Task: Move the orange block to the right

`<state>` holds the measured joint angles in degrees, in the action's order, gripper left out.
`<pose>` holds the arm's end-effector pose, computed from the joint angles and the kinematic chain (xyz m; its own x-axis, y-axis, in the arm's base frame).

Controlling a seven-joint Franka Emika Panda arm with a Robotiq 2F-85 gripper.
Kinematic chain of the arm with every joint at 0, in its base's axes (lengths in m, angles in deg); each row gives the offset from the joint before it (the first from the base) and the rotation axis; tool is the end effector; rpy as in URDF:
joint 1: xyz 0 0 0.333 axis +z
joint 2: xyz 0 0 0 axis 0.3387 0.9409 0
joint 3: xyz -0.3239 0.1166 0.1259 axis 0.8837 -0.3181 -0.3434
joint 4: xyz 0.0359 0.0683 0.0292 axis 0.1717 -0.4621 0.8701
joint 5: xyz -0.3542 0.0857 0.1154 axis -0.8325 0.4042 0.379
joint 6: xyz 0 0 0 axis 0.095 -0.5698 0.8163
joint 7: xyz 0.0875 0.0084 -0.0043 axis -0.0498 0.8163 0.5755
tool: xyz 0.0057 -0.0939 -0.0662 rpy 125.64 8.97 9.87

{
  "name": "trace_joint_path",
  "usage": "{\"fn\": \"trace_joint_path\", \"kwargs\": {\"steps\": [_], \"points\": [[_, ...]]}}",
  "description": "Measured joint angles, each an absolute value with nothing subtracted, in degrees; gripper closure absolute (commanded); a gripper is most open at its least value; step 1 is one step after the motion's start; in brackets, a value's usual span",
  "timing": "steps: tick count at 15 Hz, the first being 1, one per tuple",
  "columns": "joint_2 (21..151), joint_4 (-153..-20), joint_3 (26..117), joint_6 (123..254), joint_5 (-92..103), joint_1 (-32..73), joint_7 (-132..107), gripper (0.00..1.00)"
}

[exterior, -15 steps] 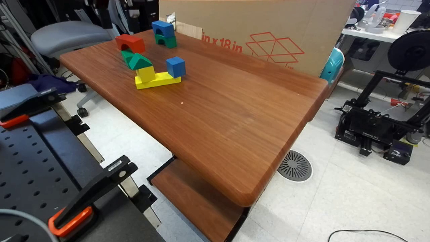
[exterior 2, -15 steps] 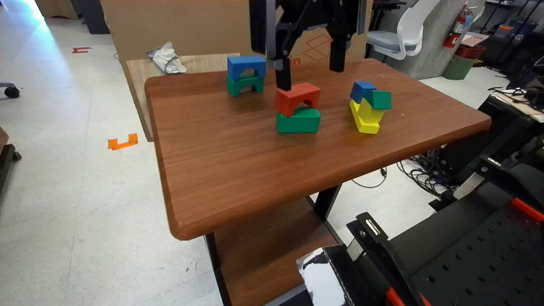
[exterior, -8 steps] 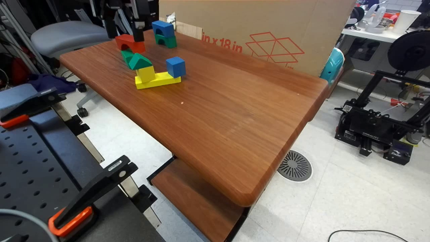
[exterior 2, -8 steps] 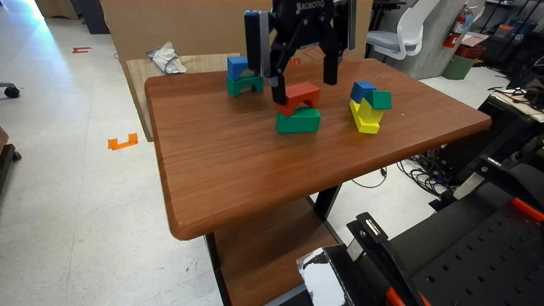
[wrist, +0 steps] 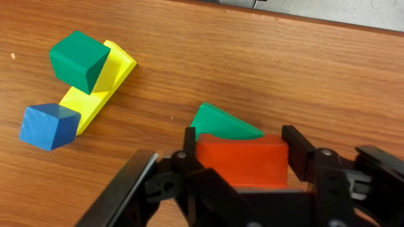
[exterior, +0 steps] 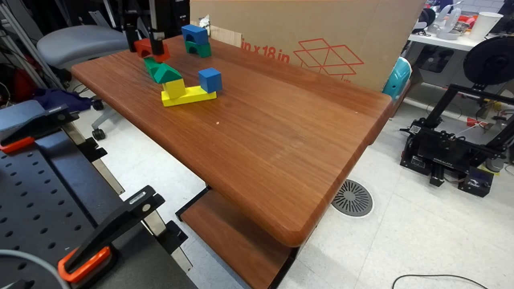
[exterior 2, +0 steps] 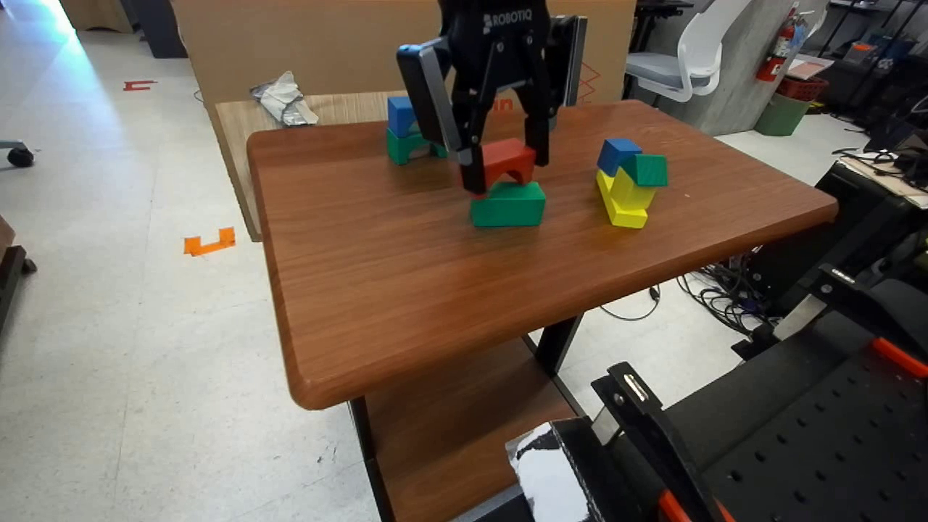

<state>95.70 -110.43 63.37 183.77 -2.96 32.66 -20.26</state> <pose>0.5646 0.1682 0.2520 0.9607 0.1997 -0.1928 0.2269 -0.9651 0.1305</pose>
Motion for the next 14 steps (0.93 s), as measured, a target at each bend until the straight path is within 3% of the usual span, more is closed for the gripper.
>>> {"fn": "trace_joint_path", "kwargs": {"steps": [7,14], "points": [[87.0,-110.8,63.9,179.2,-2.9,31.1,-18.3,0.57],[84.6,-107.1,67.2,175.1,-2.6,22.9,-9.9,0.57]]}}
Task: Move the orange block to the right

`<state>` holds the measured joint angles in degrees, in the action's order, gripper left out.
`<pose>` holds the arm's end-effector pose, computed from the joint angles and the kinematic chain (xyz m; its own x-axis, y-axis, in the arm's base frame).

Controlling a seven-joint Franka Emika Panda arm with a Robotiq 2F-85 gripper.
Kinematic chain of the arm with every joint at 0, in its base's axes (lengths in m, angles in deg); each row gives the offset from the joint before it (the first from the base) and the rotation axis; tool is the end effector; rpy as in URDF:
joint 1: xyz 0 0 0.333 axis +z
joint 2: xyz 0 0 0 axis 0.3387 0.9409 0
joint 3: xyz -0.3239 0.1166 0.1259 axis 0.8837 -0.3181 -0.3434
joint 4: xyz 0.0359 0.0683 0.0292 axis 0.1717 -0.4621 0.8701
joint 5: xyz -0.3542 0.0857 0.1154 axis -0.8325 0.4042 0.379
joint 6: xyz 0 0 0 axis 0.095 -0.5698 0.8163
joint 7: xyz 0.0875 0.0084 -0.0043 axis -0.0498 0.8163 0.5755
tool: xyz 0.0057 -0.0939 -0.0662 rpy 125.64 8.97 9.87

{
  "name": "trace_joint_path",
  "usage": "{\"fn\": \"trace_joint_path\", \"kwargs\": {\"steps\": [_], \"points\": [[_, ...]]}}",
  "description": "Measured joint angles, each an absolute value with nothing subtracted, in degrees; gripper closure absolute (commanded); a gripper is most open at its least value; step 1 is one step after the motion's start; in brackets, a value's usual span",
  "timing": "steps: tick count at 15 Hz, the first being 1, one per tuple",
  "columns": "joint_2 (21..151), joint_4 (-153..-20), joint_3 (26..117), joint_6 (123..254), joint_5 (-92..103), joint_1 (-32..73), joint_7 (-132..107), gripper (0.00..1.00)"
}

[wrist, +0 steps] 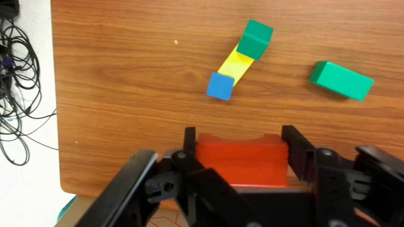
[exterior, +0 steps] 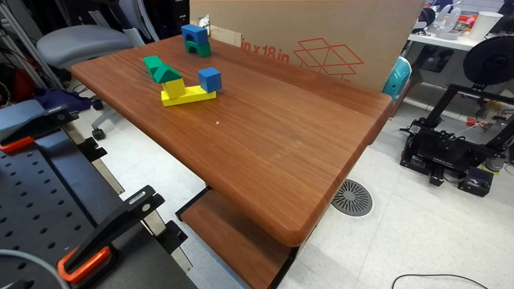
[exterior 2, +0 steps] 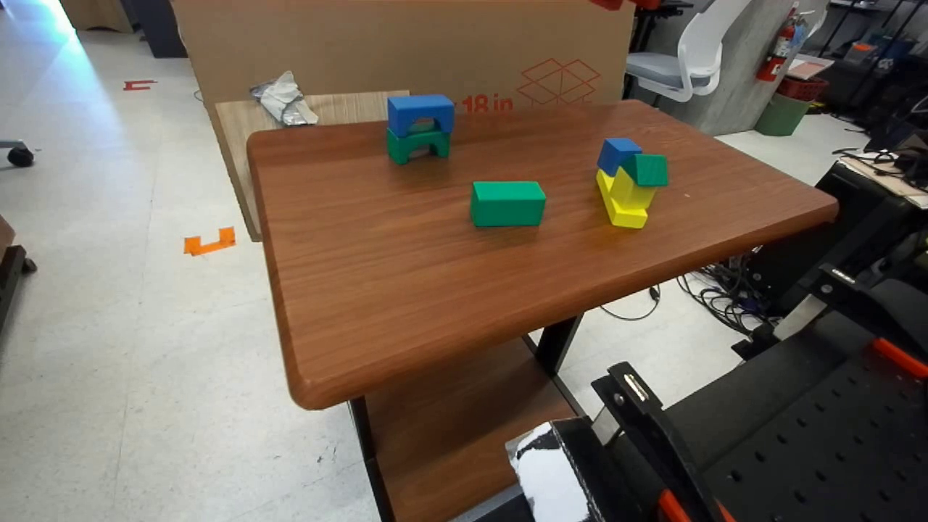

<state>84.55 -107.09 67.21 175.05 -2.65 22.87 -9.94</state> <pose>0.5920 0.0283 0.3795 0.9858 0.1206 -0.1165 0.1376 -0.9790 0.1507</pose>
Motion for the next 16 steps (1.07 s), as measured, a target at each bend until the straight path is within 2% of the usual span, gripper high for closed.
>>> {"fn": "trace_joint_path", "kwargs": {"steps": [16], "points": [[106.4,-91.3,70.5,169.8,-2.8,19.4,-4.7,0.57]]}}
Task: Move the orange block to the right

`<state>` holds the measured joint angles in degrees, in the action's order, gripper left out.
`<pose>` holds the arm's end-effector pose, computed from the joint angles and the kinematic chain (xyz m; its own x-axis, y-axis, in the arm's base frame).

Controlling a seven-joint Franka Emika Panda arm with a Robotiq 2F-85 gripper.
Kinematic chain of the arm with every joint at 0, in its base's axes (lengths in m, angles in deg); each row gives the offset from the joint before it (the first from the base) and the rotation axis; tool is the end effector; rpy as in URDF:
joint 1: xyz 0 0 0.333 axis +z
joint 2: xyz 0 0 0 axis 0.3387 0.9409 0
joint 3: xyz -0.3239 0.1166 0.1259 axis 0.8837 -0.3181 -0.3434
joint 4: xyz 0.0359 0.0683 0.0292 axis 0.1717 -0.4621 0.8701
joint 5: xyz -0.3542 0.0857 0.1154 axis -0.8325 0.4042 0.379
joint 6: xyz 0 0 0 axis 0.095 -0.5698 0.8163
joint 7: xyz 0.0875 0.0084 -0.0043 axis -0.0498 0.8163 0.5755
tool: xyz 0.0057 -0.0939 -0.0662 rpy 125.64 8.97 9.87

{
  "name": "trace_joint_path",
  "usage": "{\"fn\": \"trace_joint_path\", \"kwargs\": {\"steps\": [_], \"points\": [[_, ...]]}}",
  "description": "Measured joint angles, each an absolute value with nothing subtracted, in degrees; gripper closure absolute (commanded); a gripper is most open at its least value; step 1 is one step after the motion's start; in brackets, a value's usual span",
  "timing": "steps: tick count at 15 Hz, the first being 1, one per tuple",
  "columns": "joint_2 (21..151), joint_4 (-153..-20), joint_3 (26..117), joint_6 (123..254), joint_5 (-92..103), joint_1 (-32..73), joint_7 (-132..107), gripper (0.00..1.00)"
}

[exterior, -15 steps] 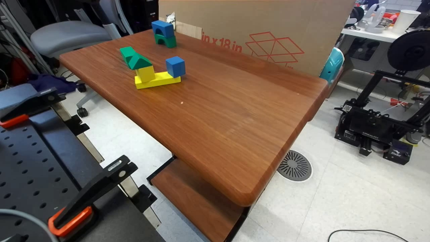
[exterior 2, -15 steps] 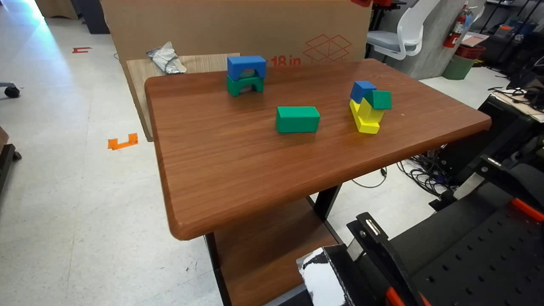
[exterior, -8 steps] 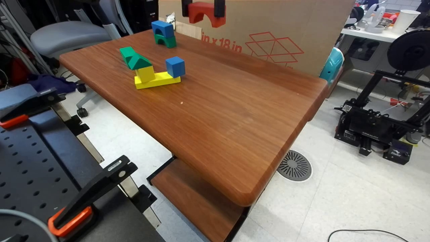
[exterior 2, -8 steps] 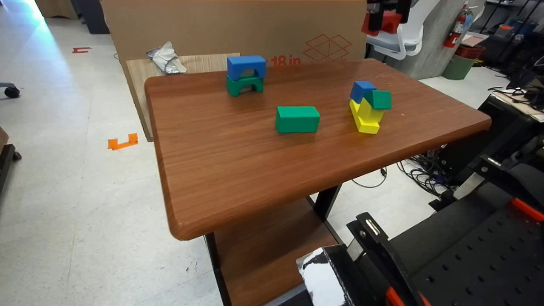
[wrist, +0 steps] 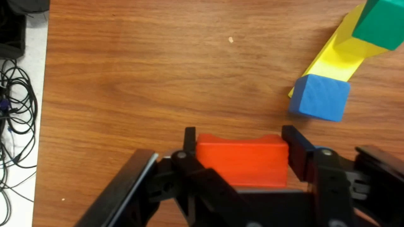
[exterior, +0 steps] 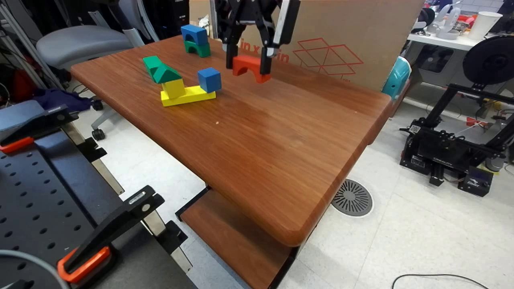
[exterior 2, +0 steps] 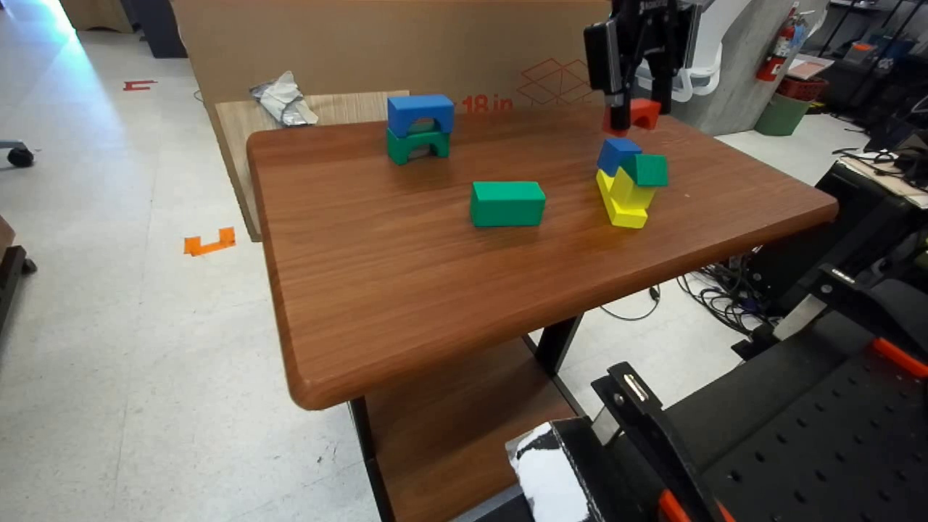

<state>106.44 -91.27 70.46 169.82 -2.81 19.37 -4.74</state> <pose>0.6586 -0.0436 0.2443 0.9428 0.0816 -0.3232 0.1356 -0.9796 0.1483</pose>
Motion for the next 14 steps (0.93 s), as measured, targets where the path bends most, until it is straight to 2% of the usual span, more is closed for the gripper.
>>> {"fn": "trace_joint_path", "kwargs": {"steps": [7,8,9,12,14], "points": [[114.1,-83.2,70.5,163.6,-2.9,20.0,-4.7,0.57],[114.7,-82.1,70.4,162.5,-2.9,20.2,-4.7,0.54],[115.2,-81.1,70.4,161.5,-2.9,20.4,-4.7,0.08],[115.9,-79.6,69.8,160.4,-2.9,21.0,-4.0,0.0],[115.2,-79.4,69.4,160.4,-2.9,21.3,-2.3,0.0]]}}
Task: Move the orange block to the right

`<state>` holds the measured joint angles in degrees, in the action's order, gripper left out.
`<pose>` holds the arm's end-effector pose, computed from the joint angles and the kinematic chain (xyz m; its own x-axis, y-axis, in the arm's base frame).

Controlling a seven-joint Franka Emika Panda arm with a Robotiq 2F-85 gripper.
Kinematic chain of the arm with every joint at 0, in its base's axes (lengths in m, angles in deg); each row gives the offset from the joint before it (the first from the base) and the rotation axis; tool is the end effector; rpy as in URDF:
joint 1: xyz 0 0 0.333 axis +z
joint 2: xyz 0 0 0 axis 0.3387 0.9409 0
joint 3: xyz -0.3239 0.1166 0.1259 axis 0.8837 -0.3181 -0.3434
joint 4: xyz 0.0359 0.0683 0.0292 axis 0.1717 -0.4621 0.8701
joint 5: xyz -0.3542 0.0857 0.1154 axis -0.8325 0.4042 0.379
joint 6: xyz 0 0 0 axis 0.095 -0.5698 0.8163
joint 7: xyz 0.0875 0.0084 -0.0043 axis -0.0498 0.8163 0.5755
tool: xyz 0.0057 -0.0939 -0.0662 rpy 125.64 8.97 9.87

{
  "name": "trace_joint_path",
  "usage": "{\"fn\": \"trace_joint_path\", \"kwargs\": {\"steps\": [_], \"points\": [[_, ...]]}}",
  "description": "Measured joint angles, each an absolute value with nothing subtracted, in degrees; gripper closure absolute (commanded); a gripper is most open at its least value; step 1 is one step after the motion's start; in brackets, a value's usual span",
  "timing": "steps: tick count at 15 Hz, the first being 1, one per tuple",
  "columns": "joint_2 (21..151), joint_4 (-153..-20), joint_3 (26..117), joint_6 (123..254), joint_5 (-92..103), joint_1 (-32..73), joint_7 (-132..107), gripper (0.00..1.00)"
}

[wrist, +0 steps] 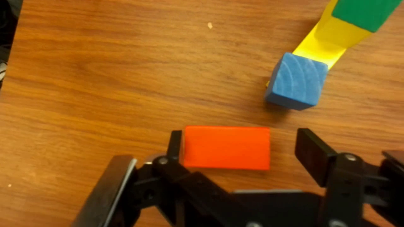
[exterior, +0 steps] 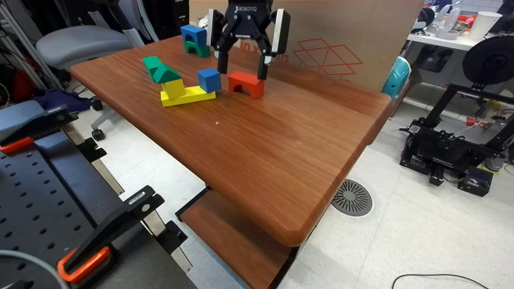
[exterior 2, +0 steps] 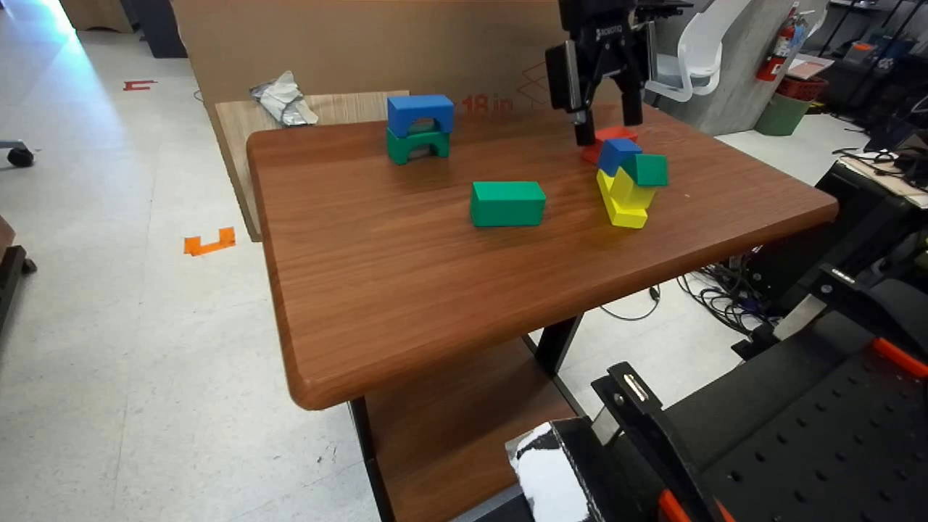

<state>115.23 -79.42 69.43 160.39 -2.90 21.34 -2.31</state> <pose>0.6891 -0.0134 0.2112 0.8916 0.1426 -0.4299 0.2156 -0.9684 0.1258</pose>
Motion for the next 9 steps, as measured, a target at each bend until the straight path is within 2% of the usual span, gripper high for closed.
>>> {"fn": "trace_joint_path", "kwargs": {"steps": [6,9], "points": [[101.0,-86.1,69.3,160.8,-3.9,21.9,-0.5,0.0],[92.4,-90.9,69.3,155.9,-3.9,21.3,1.7,0.0]]}}
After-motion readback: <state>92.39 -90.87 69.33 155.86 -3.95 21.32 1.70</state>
